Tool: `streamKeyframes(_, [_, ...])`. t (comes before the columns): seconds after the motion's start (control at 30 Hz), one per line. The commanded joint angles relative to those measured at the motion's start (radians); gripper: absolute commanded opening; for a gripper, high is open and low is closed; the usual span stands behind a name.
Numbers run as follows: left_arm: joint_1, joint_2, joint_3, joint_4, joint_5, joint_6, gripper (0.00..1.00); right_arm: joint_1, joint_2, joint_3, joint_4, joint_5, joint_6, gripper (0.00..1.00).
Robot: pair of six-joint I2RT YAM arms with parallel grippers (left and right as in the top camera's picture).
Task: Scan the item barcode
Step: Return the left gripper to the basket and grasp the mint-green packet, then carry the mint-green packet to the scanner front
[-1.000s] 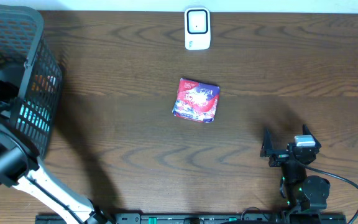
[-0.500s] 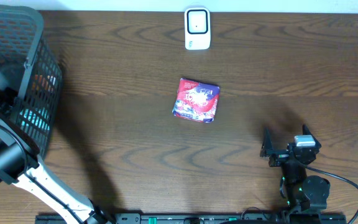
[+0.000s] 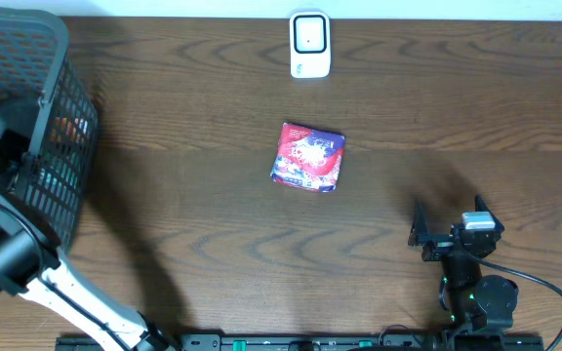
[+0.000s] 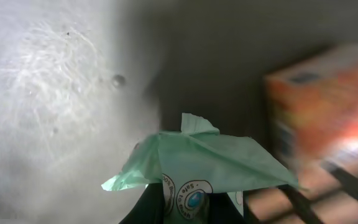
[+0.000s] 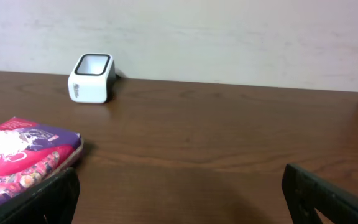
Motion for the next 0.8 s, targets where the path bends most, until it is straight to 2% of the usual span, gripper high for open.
streamKeyframes(0.0, [0.017,-0.176,0.076,0.004,0.082,-0.002,0.07,0.003,-0.004,-0.002,-0.004,-0.003,-0.008,0.99])
streamKeyframes(0.3, [0.043,-0.549,0.078,0.186,0.068,-0.071,0.07,0.003,-0.004,-0.002,-0.004,-0.003,-0.008,0.99])
streamKeyframes(0.4, [0.017,-0.633,0.078,0.227,0.083,-0.16,0.08,0.003,-0.004,-0.002,-0.004,-0.003,-0.008,0.99])
streamKeyframes(0.47, [-0.027,-0.652,0.078,0.255,0.169,-0.215,0.07,0.003,-0.004,-0.002,-0.003,-0.003,-0.008,0.99])
streamKeyframes(0.5, [-0.072,-0.651,0.078,0.281,0.259,-0.229,0.07,0.003,-0.004,-0.002,-0.004,-0.003,-0.008,0.99])
streamKeyframes(0.57, [-0.152,-0.636,0.078,0.304,0.336,-0.229,0.07,0.003,-0.004,-0.002,-0.003,-0.003,-0.008,0.99])
streamKeyframes(0.67, [-0.314,-0.6,0.074,0.299,0.338,-0.155,0.07,0.003,-0.004,-0.002,-0.004,-0.003,-0.008,0.99])
streamKeyframes(0.77, [-0.484,-0.547,0.069,0.277,0.332,0.036,0.07,0.003,-0.004,-0.002,-0.004,-0.003,-0.008,0.99])
